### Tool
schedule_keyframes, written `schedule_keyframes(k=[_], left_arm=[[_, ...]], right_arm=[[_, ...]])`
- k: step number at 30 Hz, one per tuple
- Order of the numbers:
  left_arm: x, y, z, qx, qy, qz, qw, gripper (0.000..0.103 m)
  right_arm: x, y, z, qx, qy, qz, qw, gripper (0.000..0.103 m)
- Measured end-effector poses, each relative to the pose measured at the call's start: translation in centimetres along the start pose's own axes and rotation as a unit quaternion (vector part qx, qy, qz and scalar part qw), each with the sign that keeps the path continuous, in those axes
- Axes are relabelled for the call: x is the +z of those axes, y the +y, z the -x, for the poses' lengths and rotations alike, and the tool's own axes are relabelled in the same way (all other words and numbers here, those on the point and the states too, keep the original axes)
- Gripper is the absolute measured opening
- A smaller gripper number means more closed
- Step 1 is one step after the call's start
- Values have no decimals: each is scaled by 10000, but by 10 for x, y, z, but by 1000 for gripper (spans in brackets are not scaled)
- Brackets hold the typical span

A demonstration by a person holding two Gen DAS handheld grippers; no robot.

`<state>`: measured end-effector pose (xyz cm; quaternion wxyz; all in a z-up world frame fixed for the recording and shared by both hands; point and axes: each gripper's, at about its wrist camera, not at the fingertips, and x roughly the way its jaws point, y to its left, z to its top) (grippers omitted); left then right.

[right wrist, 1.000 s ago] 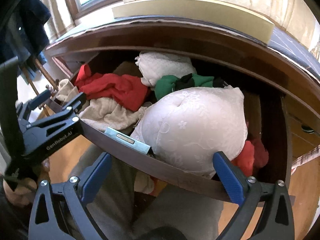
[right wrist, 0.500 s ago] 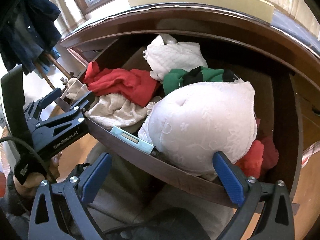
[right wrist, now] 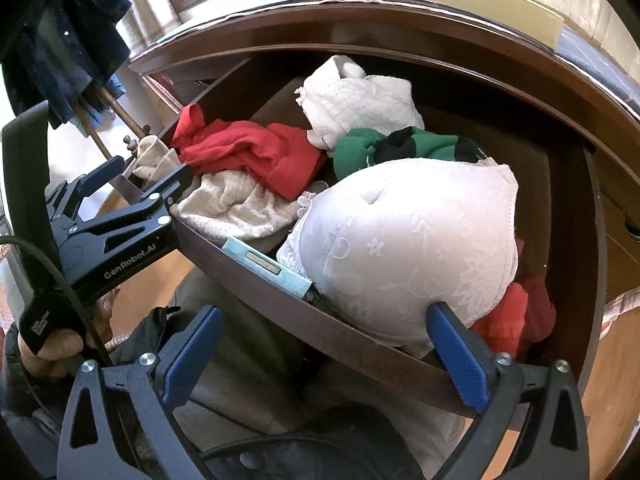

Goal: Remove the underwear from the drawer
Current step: 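Reach the right gripper into the drawer and grasp the white lace bra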

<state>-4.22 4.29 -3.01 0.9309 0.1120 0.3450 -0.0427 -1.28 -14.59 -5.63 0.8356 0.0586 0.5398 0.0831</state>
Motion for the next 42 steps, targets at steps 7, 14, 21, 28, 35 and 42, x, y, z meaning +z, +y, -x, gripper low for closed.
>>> schedule_keyframes(k=[7,14,21,28,35,42], left_arm=[[0,-2,1,-60,-31,-54,10000,95],[8,-6,22,32,-606,-347,9976,95],[30,-10,25,-185,-614,-219,9977,95],[47,-19,31,-184,-730,-274,9968,95],[62,-15,34,-23,-838,-278,9961,99],[78,-30,34,-205,-844,-306,9958,99]], right_arm=[[-2,-2,2,30,-139,-44,9999,103],[1,-37,25,839,-725,-1012,9887,103],[6,-39,47,423,-1344,-1028,9847,103],[7,-48,62,64,-1904,-1114,9754,103],[-3,-52,91,-882,-2770,-1133,9501,103],[2,-55,106,-1465,-3256,-1028,9284,103]])
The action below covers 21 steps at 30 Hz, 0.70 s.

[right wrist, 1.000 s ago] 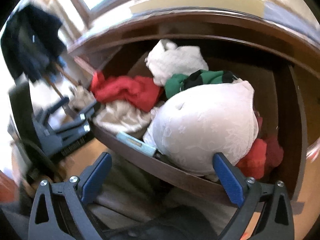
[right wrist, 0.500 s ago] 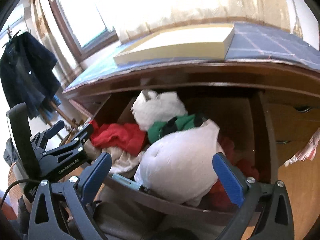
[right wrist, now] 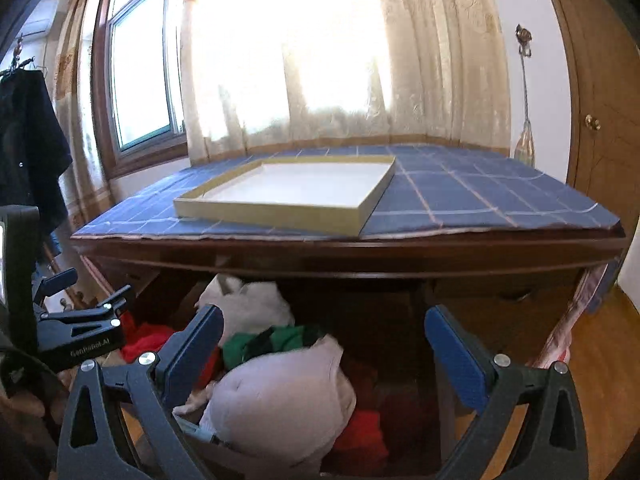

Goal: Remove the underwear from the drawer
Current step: 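Reach the right gripper into the drawer and grasp the white lace bra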

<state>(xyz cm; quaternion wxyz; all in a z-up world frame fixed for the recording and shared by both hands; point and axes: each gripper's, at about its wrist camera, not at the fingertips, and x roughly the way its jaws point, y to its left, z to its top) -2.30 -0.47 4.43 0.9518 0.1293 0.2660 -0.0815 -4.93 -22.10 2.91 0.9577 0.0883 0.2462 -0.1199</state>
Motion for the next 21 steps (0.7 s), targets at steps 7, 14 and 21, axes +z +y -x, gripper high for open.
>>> schedule_keyframes(k=[7,14,21], left_arm=[[-4,-19,-4,-67,88,-131,9999,99],[-17,-27,-15,-97,251,-136,9995,99],[-34,-15,-31,120,228,-15,9997,99]], right_arm=[[1,-1,-9,110,-8,-311,9995,103],[-24,-9,-24,15,378,-484,9981,103],[-40,-25,-33,157,835,-643,9943,103]])
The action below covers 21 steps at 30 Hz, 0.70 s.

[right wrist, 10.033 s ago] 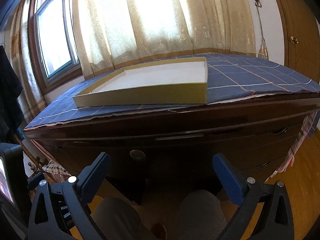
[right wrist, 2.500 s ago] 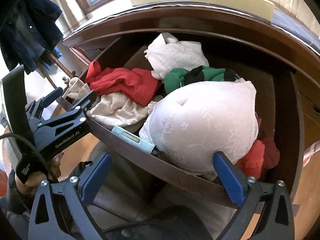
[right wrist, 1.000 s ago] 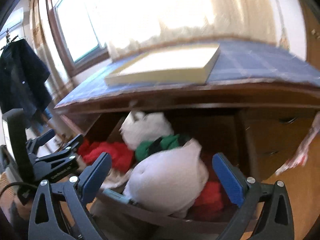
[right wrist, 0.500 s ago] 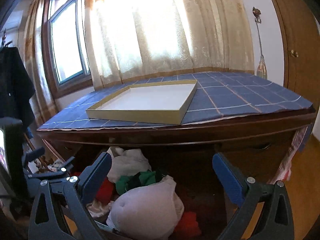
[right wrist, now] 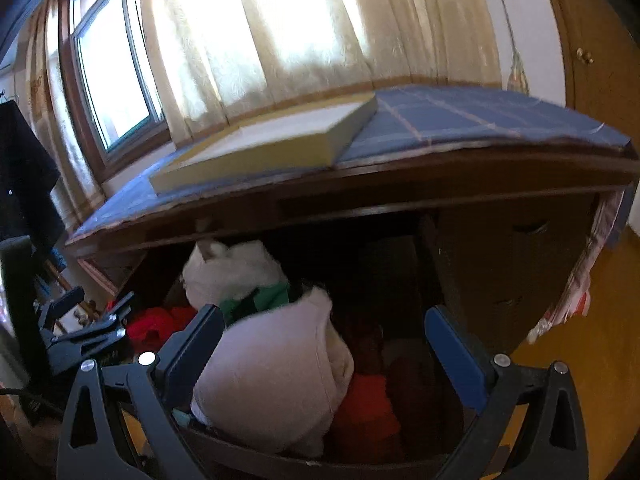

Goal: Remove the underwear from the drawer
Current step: 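Reach the right gripper into the drawer and grasp the white lace bra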

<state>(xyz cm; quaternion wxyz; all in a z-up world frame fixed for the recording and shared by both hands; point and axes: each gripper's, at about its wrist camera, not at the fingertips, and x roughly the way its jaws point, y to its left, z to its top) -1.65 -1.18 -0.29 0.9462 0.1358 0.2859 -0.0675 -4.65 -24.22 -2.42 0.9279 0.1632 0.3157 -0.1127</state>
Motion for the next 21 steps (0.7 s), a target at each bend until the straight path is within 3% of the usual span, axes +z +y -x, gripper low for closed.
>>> schedule_keyframes(k=[7,12,21], left_arm=[[-5,17,-20,170,53,247,9995,99],[-5,19,-21,459,-164,229,9985,100],[-4,30,-26,543,-174,442,9974,100]], right_arm=[[-12,10,-18,238,535,253,9980,103],[-21,34,-37,404,935,713,9922,102],[-20,48,-51,547,1157,821,9884,99]])
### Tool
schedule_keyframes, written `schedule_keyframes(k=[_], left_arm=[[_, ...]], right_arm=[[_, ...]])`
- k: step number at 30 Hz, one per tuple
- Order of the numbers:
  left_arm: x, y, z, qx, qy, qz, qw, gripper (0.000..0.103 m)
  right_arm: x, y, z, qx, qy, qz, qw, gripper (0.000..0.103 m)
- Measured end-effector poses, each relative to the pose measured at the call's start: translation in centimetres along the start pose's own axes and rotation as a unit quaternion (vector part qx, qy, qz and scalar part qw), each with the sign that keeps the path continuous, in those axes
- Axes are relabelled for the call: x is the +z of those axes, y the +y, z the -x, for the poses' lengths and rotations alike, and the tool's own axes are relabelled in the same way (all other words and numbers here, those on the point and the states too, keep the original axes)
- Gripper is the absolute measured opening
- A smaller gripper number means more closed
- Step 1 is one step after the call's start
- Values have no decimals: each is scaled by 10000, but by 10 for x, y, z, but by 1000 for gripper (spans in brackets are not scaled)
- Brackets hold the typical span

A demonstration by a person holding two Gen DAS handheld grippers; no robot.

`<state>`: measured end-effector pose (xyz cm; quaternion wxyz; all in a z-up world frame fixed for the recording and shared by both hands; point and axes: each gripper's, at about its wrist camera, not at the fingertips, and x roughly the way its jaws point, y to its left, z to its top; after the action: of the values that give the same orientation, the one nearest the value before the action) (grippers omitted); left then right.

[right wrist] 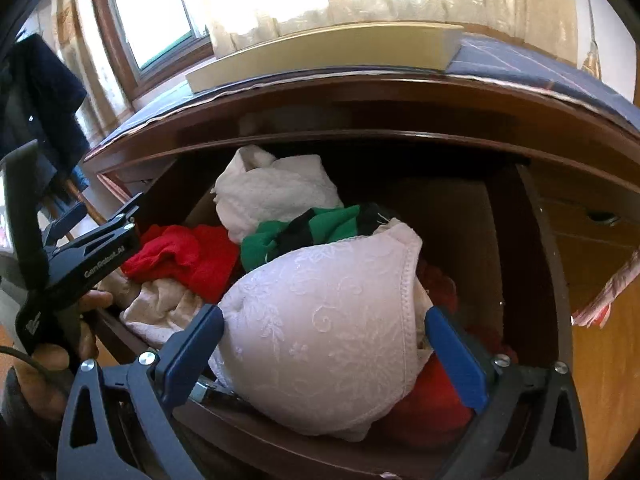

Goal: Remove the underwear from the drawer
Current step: 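Reach the right gripper into the drawer and grasp the white lace bra, then lift the bra with the right gripper and release it into the tray box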

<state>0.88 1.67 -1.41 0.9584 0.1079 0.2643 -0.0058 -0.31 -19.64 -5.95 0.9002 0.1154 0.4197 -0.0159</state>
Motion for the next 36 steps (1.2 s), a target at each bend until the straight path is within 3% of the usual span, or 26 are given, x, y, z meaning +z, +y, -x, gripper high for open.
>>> schedule_keyframes(k=[2,7,10,12,20,30,36], left_arm=[[0,-2,-1,36,31,-70,10000,101],[-2,-11,-2,238,29,-330,9992,102],[-4,-14,0,285,-46,-421,9987,102],[-3,-13,0,255,-44,-392,9989,102],[-3,-9,0,142,-54,-258,9996,102],[-5,-10,3,147,-145,-321,9993,102],[-5,-10,3,161,-160,-327,9992,103]], right_arm=[[0,3,2,-11,-65,98,9999,90],[-1,10,7,-148,-161,321,9992,80],[-3,12,14,-114,-214,395,9989,68],[-2,9,22,36,-286,285,9992,55],[17,-5,62,547,-779,-132,9954,39],[35,-4,91,706,-1220,-201,9898,37],[65,-2,128,807,-1808,-125,9801,37]])
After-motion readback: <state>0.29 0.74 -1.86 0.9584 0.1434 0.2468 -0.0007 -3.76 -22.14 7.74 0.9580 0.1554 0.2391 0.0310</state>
